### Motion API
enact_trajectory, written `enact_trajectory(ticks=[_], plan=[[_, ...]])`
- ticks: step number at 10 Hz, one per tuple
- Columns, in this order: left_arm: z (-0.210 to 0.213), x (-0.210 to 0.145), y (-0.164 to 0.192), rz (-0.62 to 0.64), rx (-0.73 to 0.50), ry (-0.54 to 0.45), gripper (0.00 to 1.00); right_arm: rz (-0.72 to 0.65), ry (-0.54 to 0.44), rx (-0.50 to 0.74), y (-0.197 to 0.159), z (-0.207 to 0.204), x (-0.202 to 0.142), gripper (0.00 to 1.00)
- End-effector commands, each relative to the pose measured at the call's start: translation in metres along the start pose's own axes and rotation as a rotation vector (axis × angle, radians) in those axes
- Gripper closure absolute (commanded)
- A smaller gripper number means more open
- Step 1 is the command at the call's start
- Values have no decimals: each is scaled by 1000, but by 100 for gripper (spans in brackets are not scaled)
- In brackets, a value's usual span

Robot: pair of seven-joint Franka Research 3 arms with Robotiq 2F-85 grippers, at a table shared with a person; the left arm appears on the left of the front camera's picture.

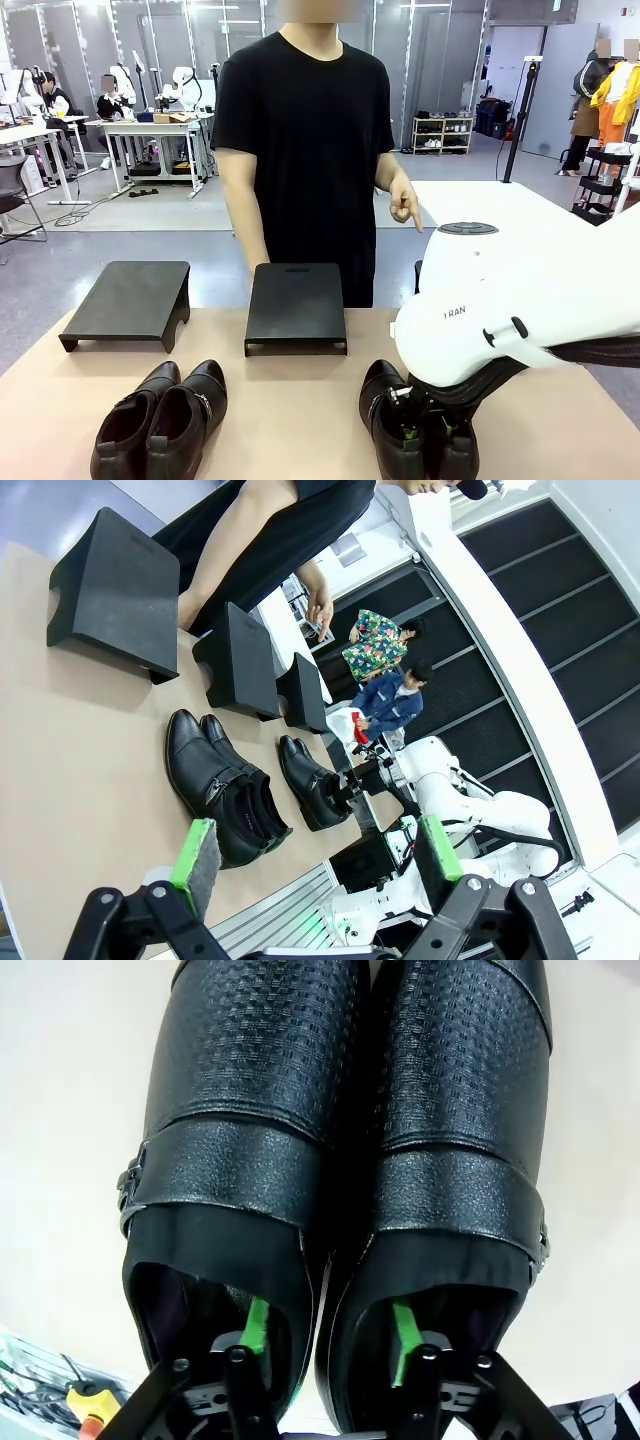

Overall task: Place the shoes on the stand as instructed by the person.
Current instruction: Pick up one pair of Shoes and place it on the Shoes Stand indicated by the person.

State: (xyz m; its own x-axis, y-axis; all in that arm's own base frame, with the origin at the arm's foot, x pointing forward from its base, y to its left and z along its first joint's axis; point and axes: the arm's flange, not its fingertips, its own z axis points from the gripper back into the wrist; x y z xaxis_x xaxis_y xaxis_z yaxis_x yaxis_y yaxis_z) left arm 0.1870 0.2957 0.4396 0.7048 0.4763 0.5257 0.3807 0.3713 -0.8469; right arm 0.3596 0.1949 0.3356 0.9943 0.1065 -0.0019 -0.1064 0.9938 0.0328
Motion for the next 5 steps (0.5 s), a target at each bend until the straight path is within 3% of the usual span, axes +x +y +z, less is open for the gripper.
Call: enact_trajectory(ticks=[1,2,5], plan=[[1,0,0,-17,-10,-2,0,-7,-12,0,1,-8,-4,87],[1,0,0,-17,-10,-2,0,-12,-10,5,0,-7,-4,97],[1,0,0,-17,-10,-2,0,-7,-13,11,1,-5,-3,100]])
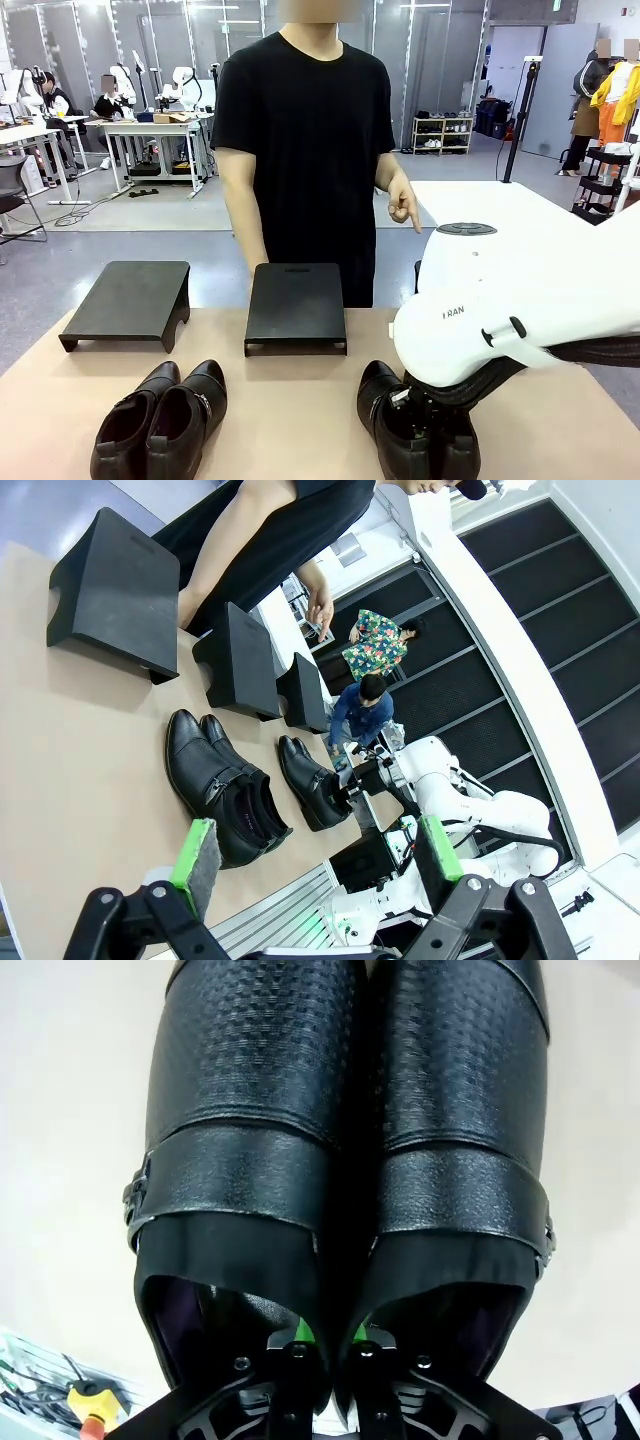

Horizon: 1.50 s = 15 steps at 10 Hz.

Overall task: Place the shoes on the stand as instructed by the person.
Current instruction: Pick up one pair of Shoes and place it on the Shoes Stand indicated by the person.

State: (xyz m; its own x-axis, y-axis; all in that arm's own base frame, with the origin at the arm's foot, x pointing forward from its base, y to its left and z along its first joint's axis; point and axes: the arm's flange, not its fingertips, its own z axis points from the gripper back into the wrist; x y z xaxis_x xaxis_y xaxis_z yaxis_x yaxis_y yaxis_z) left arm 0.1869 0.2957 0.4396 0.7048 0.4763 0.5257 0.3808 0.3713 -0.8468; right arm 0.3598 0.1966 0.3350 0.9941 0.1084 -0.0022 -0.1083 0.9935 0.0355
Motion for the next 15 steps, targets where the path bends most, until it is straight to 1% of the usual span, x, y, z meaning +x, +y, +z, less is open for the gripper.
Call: enact_trajectory(ticks=[1,3,4,7,8,9,11,13,15], plan=[[1,0,0,-17,-10,-2,0,-12,-13,9,-3,-4,-4,100],[1,0,0,-17,-10,-2,0,-49,-23,35,-10,-4,-8,100],[1,0,0,-17,-10,-2,0,-4,0,2,-1,0,1,100],[1,0,0,-17,-10,-2,0,-4,0,2,-1,0,1,100],[1,0,0,-17,-10,-2,0,-12,3,7,-2,0,1,91],[1,0,0,-17,-10,-2,0,28,-43,35,-6,28,-4,91],[1,0,0,-17,-10,-2,0,83,-63,50,-17,69,-9,91],[1,0,0,-17,-10,-2,0,90,-56,56,-34,97,-9,91],[1,0,0,-17,-10,-2,0,100,-112,49,-56,139,0,91]])
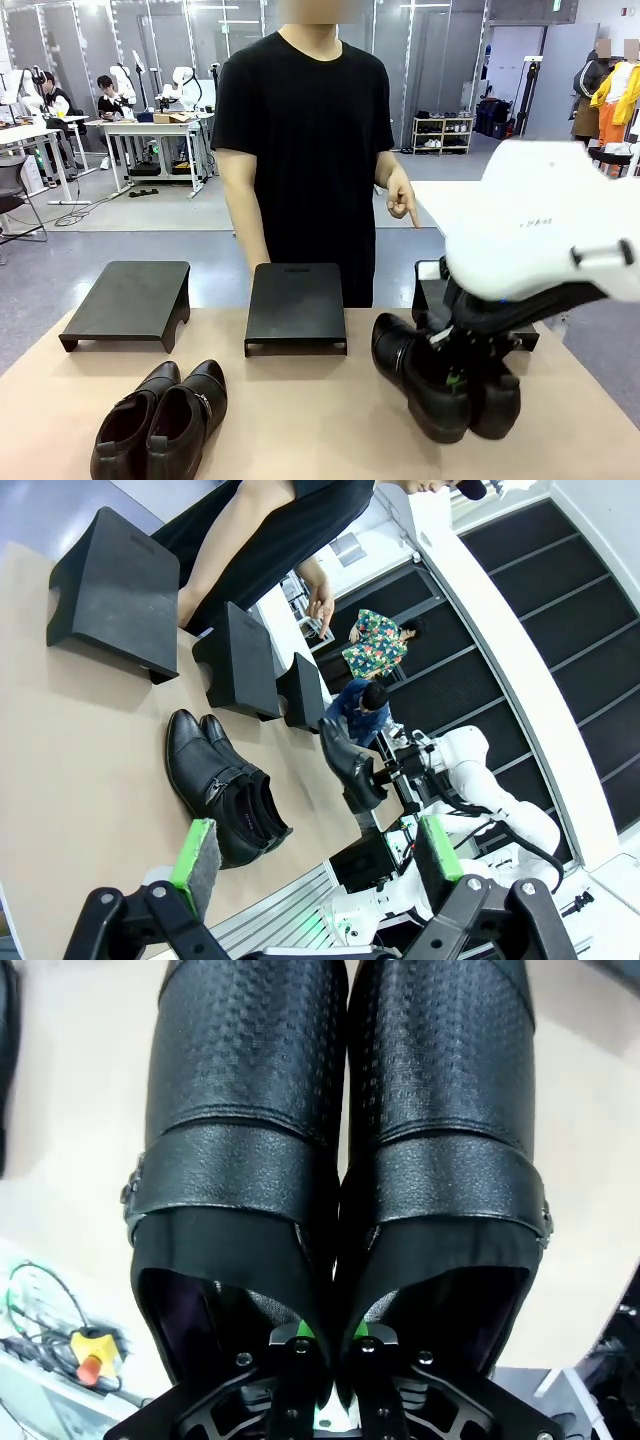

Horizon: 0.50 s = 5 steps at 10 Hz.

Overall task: Place the shoes on the stand as instructed by the person.
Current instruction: Pick up one pair of Shoes and place it on the Shoes Stand indicated by the person.

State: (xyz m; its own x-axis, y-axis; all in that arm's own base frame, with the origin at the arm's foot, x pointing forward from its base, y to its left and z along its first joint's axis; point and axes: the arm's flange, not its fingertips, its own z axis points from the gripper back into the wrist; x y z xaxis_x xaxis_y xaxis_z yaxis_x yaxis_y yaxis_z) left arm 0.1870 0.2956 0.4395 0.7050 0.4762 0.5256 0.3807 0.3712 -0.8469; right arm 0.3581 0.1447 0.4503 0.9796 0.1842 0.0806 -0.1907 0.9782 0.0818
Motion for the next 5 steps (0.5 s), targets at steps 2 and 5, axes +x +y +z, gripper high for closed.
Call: enact_trajectory(ticks=[2,5], plan=[[1,0,0,-17,-10,-2,0,22,-109,-12,-29,62,30,91],[1,0,0,-17,-10,-2,0,1,-194,-34,-61,97,75,91]])
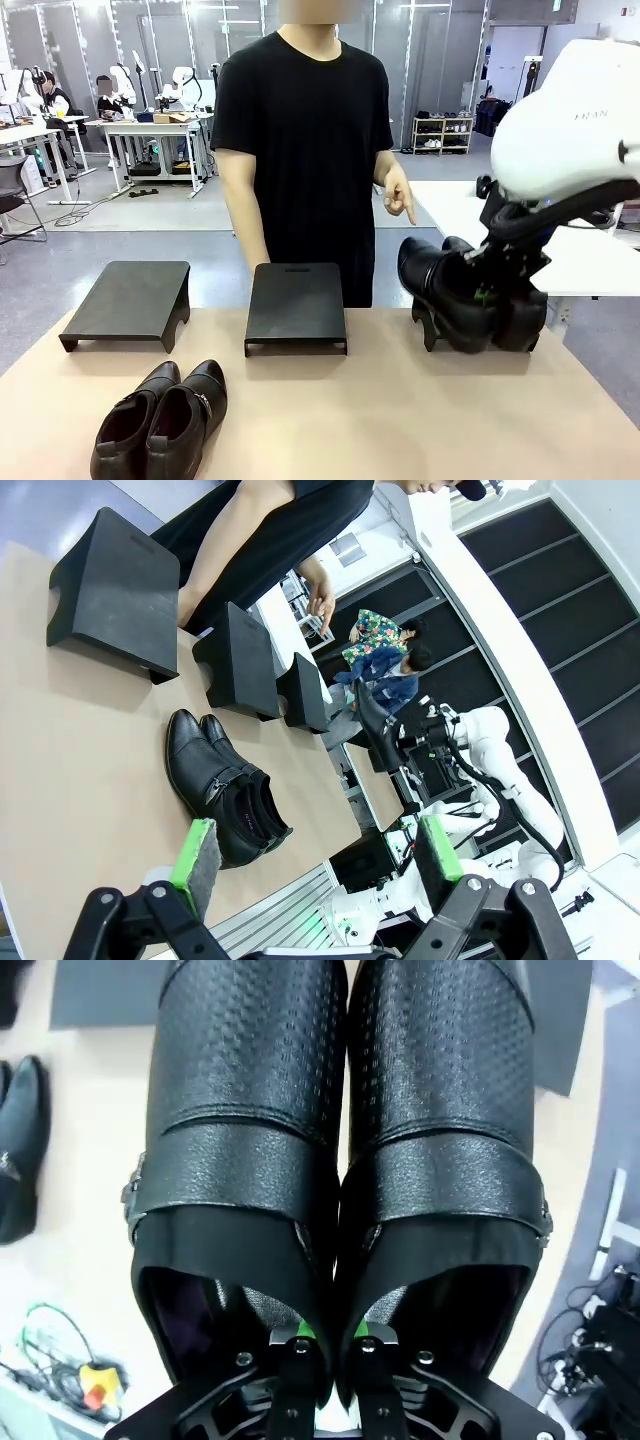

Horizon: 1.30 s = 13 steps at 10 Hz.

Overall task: Place the shoes on the stand as instructed by the person.
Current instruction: Pick up one pair of Shoes and place it on the Shoes Stand indicated by the person.

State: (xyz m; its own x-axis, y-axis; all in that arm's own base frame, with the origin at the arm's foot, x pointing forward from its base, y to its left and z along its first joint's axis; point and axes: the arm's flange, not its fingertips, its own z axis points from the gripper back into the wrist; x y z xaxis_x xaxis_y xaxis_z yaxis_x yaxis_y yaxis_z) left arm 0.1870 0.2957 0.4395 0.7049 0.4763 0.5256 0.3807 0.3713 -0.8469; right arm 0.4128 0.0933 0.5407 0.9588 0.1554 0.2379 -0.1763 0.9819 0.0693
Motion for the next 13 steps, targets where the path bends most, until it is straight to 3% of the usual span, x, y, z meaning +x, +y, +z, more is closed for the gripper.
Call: enact_trajectory(ticks=[1,7,11,13], plan=[[1,0,0,-17,-10,-2,0,1,-58,-18,-17,5,42,91],[1,0,0,-17,-10,-2,0,-60,-148,-107,-71,-31,116,91],[1,0,0,-17,-10,-2,0,-96,-210,-66,-90,-51,129,91],[1,0,0,-17,-10,-2,0,-84,-153,-83,-87,-62,124,91]])
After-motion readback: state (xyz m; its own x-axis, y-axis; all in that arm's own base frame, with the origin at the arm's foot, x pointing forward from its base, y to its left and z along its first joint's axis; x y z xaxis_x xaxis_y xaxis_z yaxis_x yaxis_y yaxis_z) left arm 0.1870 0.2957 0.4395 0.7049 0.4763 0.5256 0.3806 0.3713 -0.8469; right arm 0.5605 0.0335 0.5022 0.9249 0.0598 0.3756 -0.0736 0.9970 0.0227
